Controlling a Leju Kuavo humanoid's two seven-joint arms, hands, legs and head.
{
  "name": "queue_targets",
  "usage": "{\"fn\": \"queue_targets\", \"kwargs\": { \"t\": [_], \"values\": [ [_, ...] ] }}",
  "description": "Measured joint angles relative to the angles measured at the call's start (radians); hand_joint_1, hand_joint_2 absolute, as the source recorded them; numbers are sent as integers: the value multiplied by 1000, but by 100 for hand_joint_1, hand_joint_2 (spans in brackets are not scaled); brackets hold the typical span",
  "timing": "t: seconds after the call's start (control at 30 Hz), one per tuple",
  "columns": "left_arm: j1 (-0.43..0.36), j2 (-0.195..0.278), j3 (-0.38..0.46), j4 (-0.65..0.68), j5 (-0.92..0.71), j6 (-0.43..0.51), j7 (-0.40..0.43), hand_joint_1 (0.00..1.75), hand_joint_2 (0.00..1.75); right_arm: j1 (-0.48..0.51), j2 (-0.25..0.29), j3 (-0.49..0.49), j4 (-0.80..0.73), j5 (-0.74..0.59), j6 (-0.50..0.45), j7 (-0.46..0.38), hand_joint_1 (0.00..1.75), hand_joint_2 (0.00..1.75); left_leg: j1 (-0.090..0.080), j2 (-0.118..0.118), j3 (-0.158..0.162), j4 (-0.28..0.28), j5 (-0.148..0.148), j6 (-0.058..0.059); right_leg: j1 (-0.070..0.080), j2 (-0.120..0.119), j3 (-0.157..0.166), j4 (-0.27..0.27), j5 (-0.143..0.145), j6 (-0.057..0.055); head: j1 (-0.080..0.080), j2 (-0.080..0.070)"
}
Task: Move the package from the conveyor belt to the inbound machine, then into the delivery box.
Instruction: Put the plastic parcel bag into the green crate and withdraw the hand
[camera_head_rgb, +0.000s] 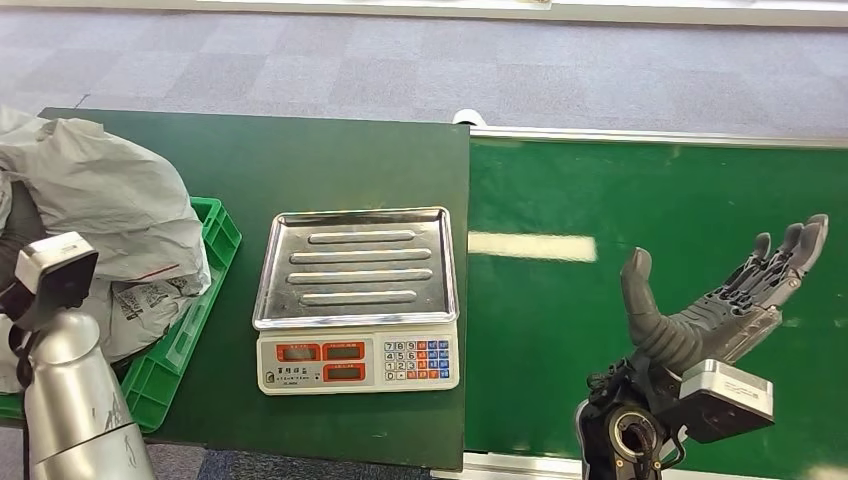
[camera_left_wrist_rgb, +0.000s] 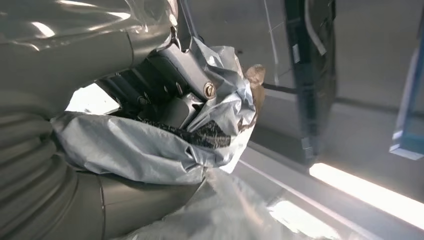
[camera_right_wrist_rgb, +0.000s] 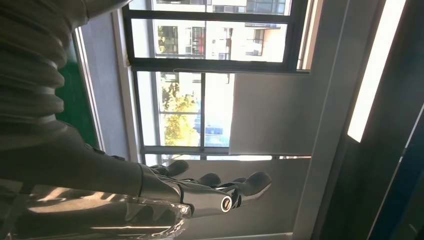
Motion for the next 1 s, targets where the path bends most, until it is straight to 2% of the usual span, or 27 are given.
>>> {"fn": "queue_targets", "kwargs": {
  "t": [0.1,0.2,0.27,0.37,0.43,0.53,0.63,0.8,0.87,0.93,1.0],
  "values": [
    [-48,13,112,106,-123,0,28,175,175,-7,0,3,9,-7,1,1,0,175,0,0,0,0,0,0,0,0,0,0,0,0,0,0],
    [-99,47,218,225,-199,0,66,175,175,-14,0,4,18,-12,3,4,0,175,0,1,1,0,0,0,0,1,0,1,0,0,0,0],
    [-128,67,272,288,-182,0,48,175,175,-18,0,4,23,-13,3,7,0,175,0,1,1,0,0,0,0,1,0,1,0,0,0,0],
    [-155,90,318,364,-40,0,24,175,175,-20,-1,3,31,-15,1,8,0,175,0,0,0,0,0,0,0,1,0,1,0,0,0,0],
    [-151,95,307,363,118,1,16,175,175,-19,-1,2,34,-16,0,8,0,175,0,0,0,0,0,0,0,1,0,1,0,0,1,0],
    [-128,103,221,293,328,2,43,174,175,-16,-2,-2,36,-18,1,7,0,175,0,0,0,0,0,0,0,0,-1,0,0,0,0,0],
    [-109,111,124,208,402,1,51,171,175,-16,-3,-4,39,-19,2,6,0,175,0,0,-1,0,0,0,0,0,-1,0,0,0,0,0],
    [-77,114,24,101,474,1,60,162,175,-16,-5,-9,44,-19,-10,6,0,175,0,0,-1,0,0,0,0,1,-1,0,0,0,0,0],
    [-73,125,6,96,381,-2,140,166,175,-15,-6,-10,44,-18,-13,6,0,175,0,0,-1,0,0,0,0,0,-1,0,0,0,0,0],
    [-78,161,-12,143,231,-26,310,171,175,-14,-8,-10,44,-18,-15,6,0,175,1,1,-1,0,0,0,0,1,-2,0,0,0,0,0],
    [-104,219,-39,257,93,-90,498,175,175,-13,-9,-10,44,-19,-13,9,0,175,1,2,0,0,1,-1,1,2,-3,1,0,0,0,0]
  ]
}}
